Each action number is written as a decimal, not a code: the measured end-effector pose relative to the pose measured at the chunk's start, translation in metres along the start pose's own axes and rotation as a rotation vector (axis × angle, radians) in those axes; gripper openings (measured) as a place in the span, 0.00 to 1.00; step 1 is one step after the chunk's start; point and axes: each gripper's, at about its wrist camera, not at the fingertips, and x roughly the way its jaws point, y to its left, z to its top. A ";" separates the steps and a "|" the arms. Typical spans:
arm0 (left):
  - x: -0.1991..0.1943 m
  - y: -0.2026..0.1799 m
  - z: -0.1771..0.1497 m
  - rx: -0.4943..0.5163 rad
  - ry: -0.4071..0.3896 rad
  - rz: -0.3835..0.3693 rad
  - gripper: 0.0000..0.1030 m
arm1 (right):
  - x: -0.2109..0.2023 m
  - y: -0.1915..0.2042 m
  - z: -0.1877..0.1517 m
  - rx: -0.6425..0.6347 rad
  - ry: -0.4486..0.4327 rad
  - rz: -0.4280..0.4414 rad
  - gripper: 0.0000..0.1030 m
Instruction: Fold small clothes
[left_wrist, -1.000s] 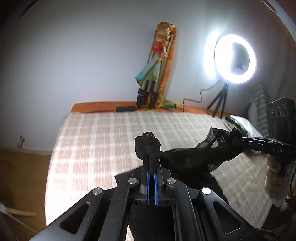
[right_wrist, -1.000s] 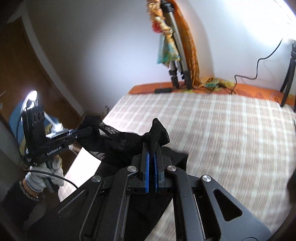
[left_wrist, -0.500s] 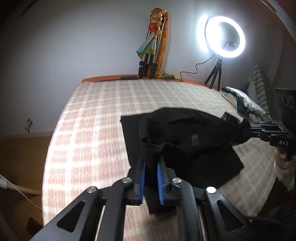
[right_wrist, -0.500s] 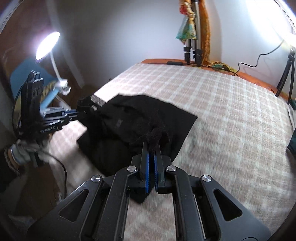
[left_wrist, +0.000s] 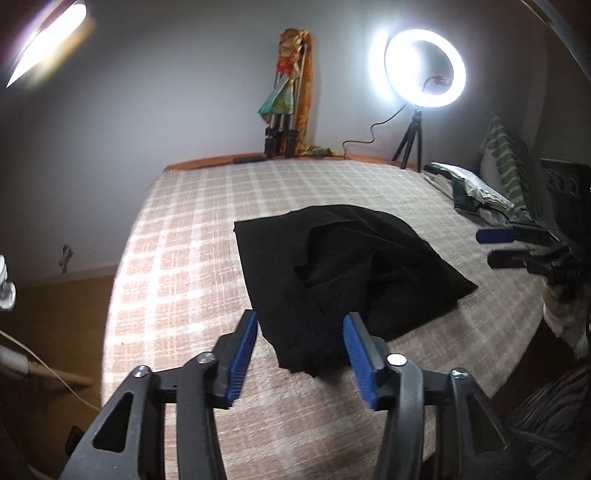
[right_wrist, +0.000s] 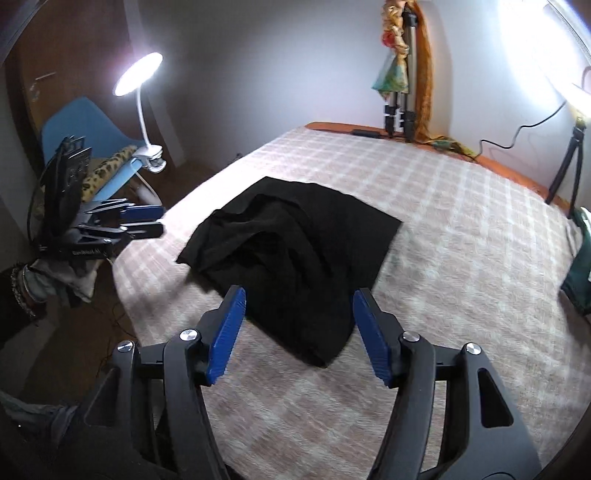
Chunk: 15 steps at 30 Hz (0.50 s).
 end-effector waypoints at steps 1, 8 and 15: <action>0.004 0.001 0.000 -0.024 0.011 -0.008 0.50 | 0.001 -0.001 -0.002 0.008 0.000 -0.006 0.62; 0.018 -0.034 -0.020 0.094 0.051 0.002 0.50 | 0.011 0.006 -0.022 -0.055 0.041 -0.021 0.57; 0.048 -0.049 -0.024 0.179 0.120 0.066 0.33 | 0.036 0.025 -0.025 -0.140 0.087 -0.035 0.47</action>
